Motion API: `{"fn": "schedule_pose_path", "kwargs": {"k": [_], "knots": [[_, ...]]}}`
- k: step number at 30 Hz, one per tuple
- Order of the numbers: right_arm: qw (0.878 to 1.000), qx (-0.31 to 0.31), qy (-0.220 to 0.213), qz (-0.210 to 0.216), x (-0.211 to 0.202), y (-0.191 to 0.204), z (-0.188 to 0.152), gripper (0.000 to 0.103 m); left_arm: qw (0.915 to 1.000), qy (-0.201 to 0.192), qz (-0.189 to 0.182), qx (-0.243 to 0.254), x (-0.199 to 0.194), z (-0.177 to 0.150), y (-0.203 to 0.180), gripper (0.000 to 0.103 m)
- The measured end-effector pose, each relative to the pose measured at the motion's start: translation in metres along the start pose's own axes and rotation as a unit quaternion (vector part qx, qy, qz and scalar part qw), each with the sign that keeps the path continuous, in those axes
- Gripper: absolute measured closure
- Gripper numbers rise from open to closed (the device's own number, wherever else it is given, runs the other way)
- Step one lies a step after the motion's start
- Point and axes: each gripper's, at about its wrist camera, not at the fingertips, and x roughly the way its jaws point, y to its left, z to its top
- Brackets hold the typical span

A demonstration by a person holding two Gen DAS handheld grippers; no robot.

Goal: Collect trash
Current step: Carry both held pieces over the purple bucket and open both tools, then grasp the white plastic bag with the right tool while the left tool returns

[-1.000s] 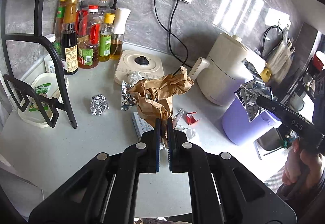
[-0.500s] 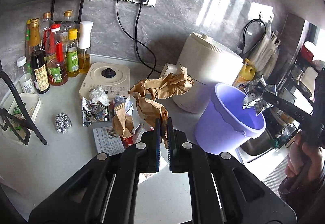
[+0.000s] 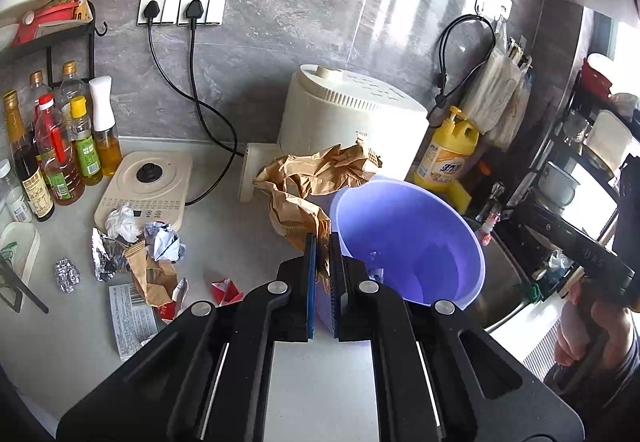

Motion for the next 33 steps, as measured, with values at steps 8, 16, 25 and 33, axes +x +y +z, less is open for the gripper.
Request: {"fn": "schedule_pose_path", "kwargs": {"k": [8, 16, 25, 33], "knots": [[1.000, 0.001, 0.003, 0.000, -0.016, -0.037, -0.008, 0.020, 0.9995, 0.017, -0.011, 0.022, 0.028, 0.002, -0.054, 0.097], [1.000, -0.002, -0.010, 0.010, -0.022, -0.056, -0.016, 0.007, 0.9996, -0.009, -0.005, 0.028, 0.026, 0.008, -0.080, 0.014], [1.000, 0.001, -0.002, 0.009, -0.015, -0.037, -0.022, 0.007, 0.9992, -0.019, 0.034, 0.012, -0.002, 0.017, -0.041, 0.010], [1.000, -0.024, -0.013, 0.009, -0.009, 0.020, -0.026, 0.007, 0.9979, -0.023, 0.061, -0.001, -0.025, 0.017, 0.020, 0.009]]}}
